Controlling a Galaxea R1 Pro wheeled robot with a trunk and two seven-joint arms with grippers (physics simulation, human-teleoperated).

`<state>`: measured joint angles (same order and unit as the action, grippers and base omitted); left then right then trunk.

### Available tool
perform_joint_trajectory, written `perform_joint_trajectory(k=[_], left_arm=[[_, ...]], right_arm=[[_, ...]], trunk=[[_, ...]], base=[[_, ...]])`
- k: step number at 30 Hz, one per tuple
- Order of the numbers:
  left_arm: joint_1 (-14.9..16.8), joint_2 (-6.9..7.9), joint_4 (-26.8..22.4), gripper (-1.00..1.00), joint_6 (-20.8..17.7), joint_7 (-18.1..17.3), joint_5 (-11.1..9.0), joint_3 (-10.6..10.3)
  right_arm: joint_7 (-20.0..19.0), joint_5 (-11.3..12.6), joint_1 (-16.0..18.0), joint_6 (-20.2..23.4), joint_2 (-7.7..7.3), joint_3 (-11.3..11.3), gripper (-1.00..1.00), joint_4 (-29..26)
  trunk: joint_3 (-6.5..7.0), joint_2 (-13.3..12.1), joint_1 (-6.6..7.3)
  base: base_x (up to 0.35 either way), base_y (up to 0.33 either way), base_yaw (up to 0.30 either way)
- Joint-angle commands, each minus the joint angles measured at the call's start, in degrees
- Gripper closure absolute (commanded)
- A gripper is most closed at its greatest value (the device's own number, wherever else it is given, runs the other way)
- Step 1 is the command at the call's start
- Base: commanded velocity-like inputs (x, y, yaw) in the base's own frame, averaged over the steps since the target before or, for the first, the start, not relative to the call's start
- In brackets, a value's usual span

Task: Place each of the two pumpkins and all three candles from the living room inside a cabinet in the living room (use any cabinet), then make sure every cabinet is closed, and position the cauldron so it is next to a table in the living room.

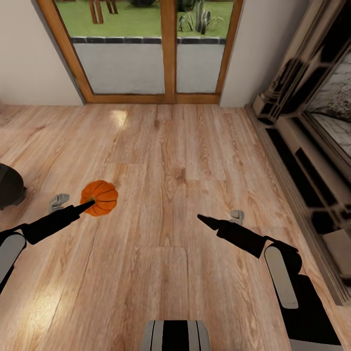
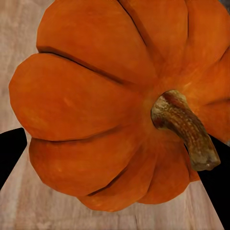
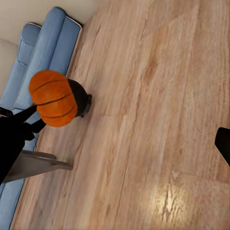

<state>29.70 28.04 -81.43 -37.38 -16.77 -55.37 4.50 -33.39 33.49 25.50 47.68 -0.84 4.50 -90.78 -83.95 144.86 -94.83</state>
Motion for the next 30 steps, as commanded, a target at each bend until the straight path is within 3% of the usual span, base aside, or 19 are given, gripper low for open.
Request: perform_joint_trajectory(k=[1,16,19,24,27,30], left_arm=[[-0.06,-0.01,-0.03,1.00,-0.42,-0.03,-0.12,0.12],[-0.69,-0.04,-2.64,1.00,-2.40,0.96,0.49,0.80],[-0.69,-0.02,-3.51,1.00,-3.13,4.36,0.58,0.81],[-0.69,-0.05,-6.44,1.00,-4.49,15.23,0.63,0.75],[-0.69,-0.12,-8.29,1.00,-5.00,22.53,0.62,0.66],[-0.69,-0.16,-9.02,1.00,-5.10,26.31,0.66,0.51]], right_arm=[[-0.13,0.06,0.00,0.35,0.02,0.06,-1.00,-0.01],[-0.07,0.42,-0.10,0.39,-0.05,0.26,-1.00,-0.01],[-0.03,0.35,-0.10,0.39,-0.23,0.34,-1.00,-0.01],[1.39,-0.20,-0.15,0.32,-0.29,1.44,-1.00,-0.01],[5.91,-0.33,-0.17,0.10,-0.14,2.14,-1.00,-0.01],[10.55,-0.42,-0.18,-0.07,-0.04,2.02,-1.00,-0.01]], trunk=[[0.19,0.00,0.03],[3.52,-0.20,0.42],[4.18,-0.24,0.49],[5.29,-0.31,0.62],[5.95,-0.35,0.70],[6.62,-0.39,0.78]], base=[[0.000,0.000,0.000],[0.000,0.000,0.000],[0.000,0.000,0.000],[0.000,0.000,0.000],[0.000,0.000,0.000],[0.000,0.000,0.000]])
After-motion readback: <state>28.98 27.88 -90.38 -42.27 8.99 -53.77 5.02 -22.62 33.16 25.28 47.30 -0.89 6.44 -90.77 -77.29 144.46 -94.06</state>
